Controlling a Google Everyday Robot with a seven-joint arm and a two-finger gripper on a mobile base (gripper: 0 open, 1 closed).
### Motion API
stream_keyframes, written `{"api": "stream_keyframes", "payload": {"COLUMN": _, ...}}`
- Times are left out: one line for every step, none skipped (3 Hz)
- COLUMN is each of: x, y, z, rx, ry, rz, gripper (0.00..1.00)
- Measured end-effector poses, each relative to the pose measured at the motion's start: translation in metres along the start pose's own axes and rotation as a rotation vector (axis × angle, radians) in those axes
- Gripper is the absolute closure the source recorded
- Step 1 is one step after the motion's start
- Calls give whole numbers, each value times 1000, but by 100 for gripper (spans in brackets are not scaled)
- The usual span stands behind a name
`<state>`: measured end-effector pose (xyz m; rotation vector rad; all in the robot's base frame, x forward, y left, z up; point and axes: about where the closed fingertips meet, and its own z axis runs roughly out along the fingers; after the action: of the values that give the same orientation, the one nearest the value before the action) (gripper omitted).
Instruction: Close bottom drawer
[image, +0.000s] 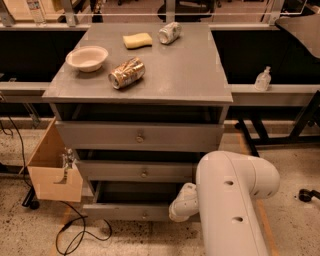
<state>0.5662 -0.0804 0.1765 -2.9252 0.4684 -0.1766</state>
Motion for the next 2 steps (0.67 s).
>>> {"api": "stream_keyframes", "payload": {"x": 0, "y": 0, "z": 0, "rx": 0, "ry": 0, "rz": 0, "gripper": 100}}
{"api": "stream_keyframes", "payload": {"x": 6, "y": 1, "z": 3, "rx": -8, "ry": 12, "rz": -16, "gripper": 100}}
